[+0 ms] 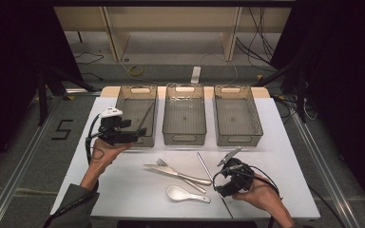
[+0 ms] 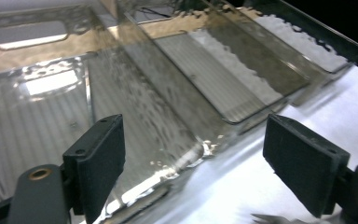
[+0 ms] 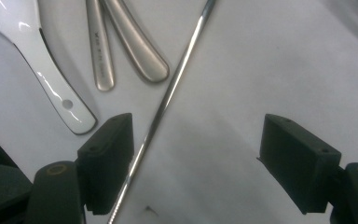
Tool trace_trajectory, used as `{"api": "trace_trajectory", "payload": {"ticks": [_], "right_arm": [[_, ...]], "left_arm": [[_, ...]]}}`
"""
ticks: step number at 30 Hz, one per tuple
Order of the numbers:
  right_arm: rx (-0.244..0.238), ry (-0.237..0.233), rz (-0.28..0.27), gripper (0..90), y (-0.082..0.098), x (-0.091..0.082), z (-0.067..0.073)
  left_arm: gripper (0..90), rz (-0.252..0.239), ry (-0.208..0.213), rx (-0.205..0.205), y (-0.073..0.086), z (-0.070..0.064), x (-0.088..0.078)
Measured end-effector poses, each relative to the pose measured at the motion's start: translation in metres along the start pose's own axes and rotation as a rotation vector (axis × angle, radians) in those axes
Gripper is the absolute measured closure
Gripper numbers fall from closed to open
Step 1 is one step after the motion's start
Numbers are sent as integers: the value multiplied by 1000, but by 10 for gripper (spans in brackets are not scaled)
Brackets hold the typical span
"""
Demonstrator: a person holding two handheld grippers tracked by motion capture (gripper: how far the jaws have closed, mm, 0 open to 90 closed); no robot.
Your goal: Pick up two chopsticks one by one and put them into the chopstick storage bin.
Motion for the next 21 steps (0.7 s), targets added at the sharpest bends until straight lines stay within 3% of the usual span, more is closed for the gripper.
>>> {"api": "trace_trajectory", "payload": {"ticks": [5, 8, 15, 18, 21], "right_arm": [[-4, -4, 32, 298, 0, 3, 0], [-13, -4, 49, 309, -2, 5, 2], [-36, 3, 93, 377, -5, 10, 7], [-39, 3, 108, 410, -6, 12, 8], [-44, 3, 121, 444, -7, 14, 9]], "left_arm": [[197, -37, 4, 27, 3, -15, -6], [194, -63, 38, 24, 7, -25, -11], [174, -24, 73, 60, 29, -43, -12], [167, 1, 69, 84, 38, -50, -10], [165, 1, 78, 85, 42, -53, -12]]}}
Point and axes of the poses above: each handheld gripper's, and its own axes: x roughly forward along the jaws, y roughly out of its underside, z roughly to its left, the point moved 8 cm from there along x, roughly forward along the jaws, and after that the axes turned 10 degrees about z, right-handed, at the moved point
